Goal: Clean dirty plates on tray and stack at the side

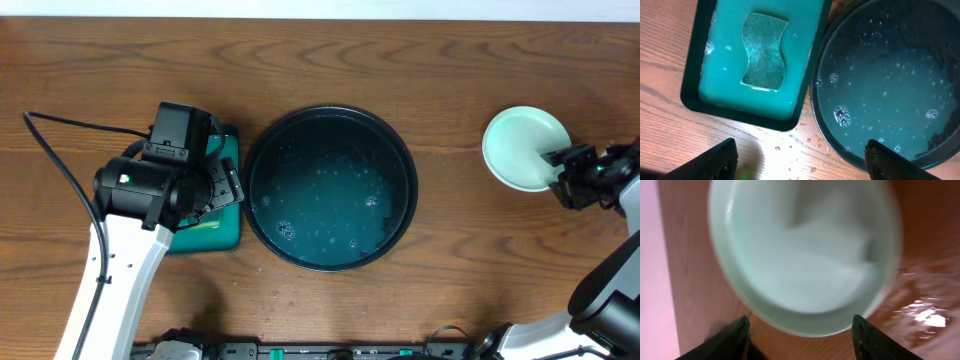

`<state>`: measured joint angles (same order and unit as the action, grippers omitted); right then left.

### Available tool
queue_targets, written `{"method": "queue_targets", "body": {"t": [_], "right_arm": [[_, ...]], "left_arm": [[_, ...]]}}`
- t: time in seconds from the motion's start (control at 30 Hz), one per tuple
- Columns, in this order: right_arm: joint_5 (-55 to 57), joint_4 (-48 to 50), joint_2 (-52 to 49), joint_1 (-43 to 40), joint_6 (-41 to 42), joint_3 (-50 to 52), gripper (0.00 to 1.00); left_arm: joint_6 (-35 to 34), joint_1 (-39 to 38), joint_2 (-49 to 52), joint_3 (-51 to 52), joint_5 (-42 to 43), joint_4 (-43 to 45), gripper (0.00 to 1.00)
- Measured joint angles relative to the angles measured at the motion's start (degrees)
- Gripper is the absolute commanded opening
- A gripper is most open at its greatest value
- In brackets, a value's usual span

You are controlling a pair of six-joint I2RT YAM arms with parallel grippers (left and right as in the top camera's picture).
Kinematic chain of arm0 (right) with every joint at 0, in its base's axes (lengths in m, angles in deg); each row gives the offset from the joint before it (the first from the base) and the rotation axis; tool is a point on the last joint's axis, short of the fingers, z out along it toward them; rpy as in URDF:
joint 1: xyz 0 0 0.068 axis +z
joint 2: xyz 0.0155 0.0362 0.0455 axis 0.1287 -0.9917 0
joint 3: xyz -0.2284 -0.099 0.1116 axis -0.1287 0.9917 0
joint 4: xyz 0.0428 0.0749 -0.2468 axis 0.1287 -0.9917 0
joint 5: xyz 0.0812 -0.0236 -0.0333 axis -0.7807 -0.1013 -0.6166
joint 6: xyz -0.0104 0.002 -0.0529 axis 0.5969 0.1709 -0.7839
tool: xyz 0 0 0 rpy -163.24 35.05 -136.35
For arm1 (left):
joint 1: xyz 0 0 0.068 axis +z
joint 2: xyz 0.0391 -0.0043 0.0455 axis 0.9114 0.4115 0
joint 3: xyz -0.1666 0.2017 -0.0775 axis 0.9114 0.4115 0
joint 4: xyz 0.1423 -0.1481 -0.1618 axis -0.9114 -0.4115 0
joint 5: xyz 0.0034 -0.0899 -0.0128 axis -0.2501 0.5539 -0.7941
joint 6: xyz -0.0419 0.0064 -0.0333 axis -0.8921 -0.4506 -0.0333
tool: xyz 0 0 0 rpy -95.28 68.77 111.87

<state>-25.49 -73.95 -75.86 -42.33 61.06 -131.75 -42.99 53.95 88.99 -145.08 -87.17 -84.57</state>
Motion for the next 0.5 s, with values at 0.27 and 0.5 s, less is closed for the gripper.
{"method": "queue_targets", "body": {"t": [0.27,0.5], "right_arm": [[-6.8,-0.7,1.5,5.5,-12.0,0.0,0.62],[-4.2,-0.7,11.3,11.2,-22.3,0.0,0.63]], "left_arm": [[1.8,0.0,-0.2,0.0,0.0,3.7,0.82],[4.0,0.0,-6.3,0.0,0.0,8.1,0.82]]}}
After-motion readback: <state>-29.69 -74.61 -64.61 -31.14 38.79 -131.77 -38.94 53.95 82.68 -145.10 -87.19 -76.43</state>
